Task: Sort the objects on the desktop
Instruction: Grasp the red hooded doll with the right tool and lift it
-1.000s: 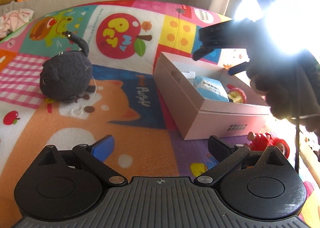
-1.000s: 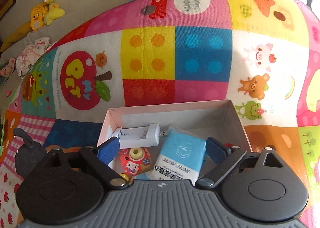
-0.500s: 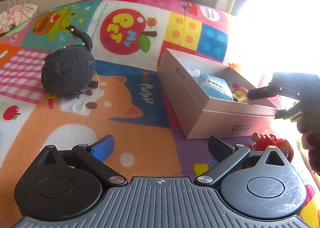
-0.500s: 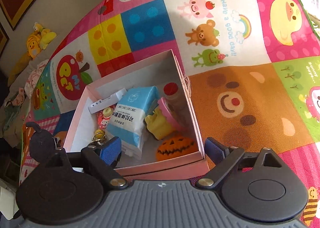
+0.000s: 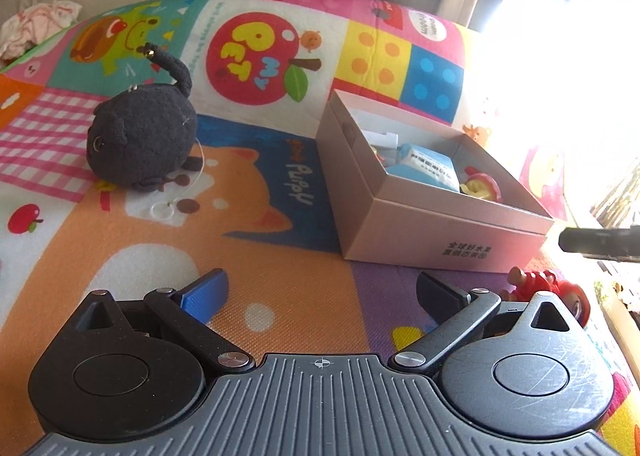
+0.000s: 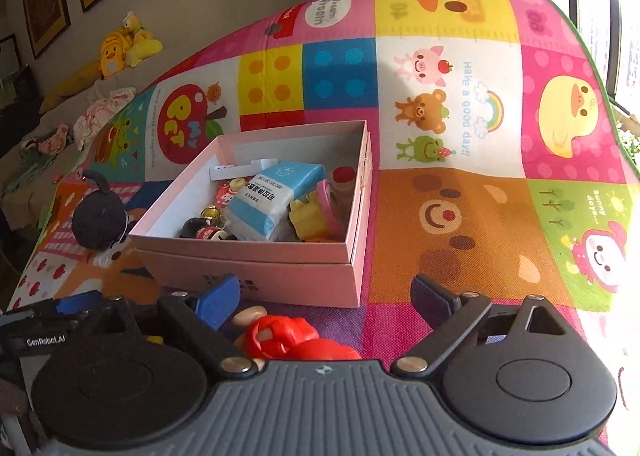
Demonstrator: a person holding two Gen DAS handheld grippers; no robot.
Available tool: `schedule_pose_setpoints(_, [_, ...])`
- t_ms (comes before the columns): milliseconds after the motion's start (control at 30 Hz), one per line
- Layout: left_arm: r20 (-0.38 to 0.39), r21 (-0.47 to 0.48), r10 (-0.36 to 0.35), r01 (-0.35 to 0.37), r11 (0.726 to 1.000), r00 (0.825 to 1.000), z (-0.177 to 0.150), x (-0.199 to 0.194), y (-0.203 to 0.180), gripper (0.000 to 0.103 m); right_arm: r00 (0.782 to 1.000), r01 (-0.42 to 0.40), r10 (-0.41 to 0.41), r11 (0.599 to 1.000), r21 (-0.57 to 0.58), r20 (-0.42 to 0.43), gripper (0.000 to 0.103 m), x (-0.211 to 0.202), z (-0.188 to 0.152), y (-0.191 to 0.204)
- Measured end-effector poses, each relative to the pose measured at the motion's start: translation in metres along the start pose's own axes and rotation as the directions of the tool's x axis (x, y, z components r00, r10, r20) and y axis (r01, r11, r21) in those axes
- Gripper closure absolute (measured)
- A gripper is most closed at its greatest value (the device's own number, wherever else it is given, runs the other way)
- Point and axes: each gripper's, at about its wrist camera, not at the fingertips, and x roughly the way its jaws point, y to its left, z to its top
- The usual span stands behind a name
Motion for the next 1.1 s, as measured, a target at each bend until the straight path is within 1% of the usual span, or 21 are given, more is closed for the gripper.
schedule_pose_setpoints(100, [0.001,-0.001,0.000,0.000,1.000,1.000,0.000,0.000,0.000,0.000,1.000,0.002,-0.003,0.998,-0.060,-0.015,0.008,-0.007,-0.018,0.011])
schedule_pose_setpoints(233, [0.001,-0.001,0.003,-0.003,1.000,1.000,0.000,0.000,0.000,0.000,0.999,0.010,-0.016,0.986,-0.164,-0.038,0.008,-0.004,-0.040,0.027])
schedule_pose_setpoints(300, [0.001,0.000,0.004,-0.004,1.000,1.000,0.000,0.000,0.001,0.000,0.999,0.016,-0.025,0.981,-0.194,-0.043,0.008,-0.002,-0.044,0.031])
schedule_pose_setpoints(433, [0.001,-0.001,0.004,-0.004,1.000,1.000,0.000,0.000,0.001,0.000,0.998,0.040,-0.048,0.976,-0.215,-0.033,0.009,0.001,-0.046,0.034])
schedule_pose_setpoints(600, [0.000,-0.001,0.004,-0.004,1.000,1.000,0.000,0.000,0.001,0.000,0.996,0.067,-0.077,0.970,-0.232,-0.035,0.023,0.005,-0.045,0.034])
schedule_pose_setpoints(733, [0.000,-0.001,0.005,-0.005,1.000,1.000,0.000,0.000,0.001,0.000,0.996,0.076,-0.086,0.971,-0.228,-0.033,0.030,0.004,-0.045,0.032])
schedule_pose_setpoints(767, [0.000,-0.001,0.005,-0.005,1.000,1.000,0.000,0.000,0.000,0.000,0.996,0.080,-0.089,0.971,-0.227,-0.030,0.033,0.004,-0.044,0.032])
schedule_pose_setpoints(800, [0.000,-0.001,0.005,-0.005,1.000,1.000,0.000,0.000,0.000,0.000,0.995,0.082,-0.091,0.971,-0.224,-0.029,0.039,0.004,-0.044,0.031])
schedule_pose_setpoints(833, [0.000,-0.001,0.005,-0.005,1.000,1.000,0.000,0.000,0.001,0.000,0.995,0.084,-0.093,0.972,-0.221,-0.028,0.042,0.004,-0.043,0.031])
schedule_pose_setpoints(867, [0.000,-0.001,0.005,-0.005,1.000,1.000,0.000,0.000,0.001,0.000,0.995,0.083,-0.092,0.972,-0.218,-0.030,0.050,0.004,-0.042,0.030])
schedule_pose_setpoints(1100, [0.000,-0.001,0.005,-0.005,1.000,1.000,0.000,0.000,0.000,0.000,0.996,0.082,-0.087,0.975,-0.207,-0.016,0.050,-0.001,-0.038,0.031])
